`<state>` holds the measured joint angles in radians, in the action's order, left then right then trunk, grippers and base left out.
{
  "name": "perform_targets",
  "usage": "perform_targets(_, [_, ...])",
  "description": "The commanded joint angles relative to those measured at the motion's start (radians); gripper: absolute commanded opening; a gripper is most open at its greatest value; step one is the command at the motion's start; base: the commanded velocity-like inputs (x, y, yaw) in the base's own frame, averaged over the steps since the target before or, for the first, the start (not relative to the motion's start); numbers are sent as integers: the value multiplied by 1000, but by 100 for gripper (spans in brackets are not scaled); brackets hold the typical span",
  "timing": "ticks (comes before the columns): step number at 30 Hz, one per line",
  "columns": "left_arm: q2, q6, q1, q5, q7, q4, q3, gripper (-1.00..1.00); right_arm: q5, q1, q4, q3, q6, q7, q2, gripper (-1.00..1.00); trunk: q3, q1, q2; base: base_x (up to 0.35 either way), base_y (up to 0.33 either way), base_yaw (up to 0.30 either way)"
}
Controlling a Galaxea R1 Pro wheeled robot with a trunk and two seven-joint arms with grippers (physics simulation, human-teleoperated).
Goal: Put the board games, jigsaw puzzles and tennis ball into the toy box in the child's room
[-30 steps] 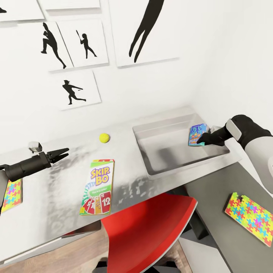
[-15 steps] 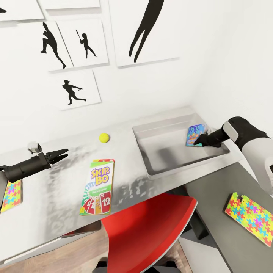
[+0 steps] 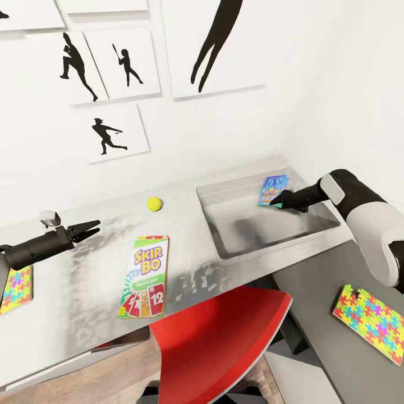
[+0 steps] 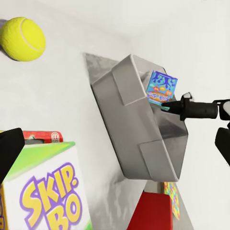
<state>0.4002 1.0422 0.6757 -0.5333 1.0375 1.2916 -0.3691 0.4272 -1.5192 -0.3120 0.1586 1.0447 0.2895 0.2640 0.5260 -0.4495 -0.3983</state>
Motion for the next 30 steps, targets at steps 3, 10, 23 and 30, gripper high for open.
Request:
perform_targets(3, [0, 4, 1, 2, 4, 0, -1, 100, 9, -1, -1, 5, 3, 5, 3, -100, 1, -1, -2, 0, 0, 0])
perform_targets(10, [0, 4, 1, 3, 4, 0, -1, 100, 33, -1, 10, 4, 3, 8, 8, -100, 1, -1, -2, 0, 0, 0])
perform_targets(23, [0, 4, 1, 3, 4, 0, -1, 100, 41, -2, 66, 0, 3, 10, 11, -100, 1, -1, -2, 0, 0, 0])
perform_targets(30, [0, 4, 1, 3, 4, 0, -1, 100, 41, -2, 105, -9, 3, 10, 12, -100, 1, -1, -2, 0, 0, 0])
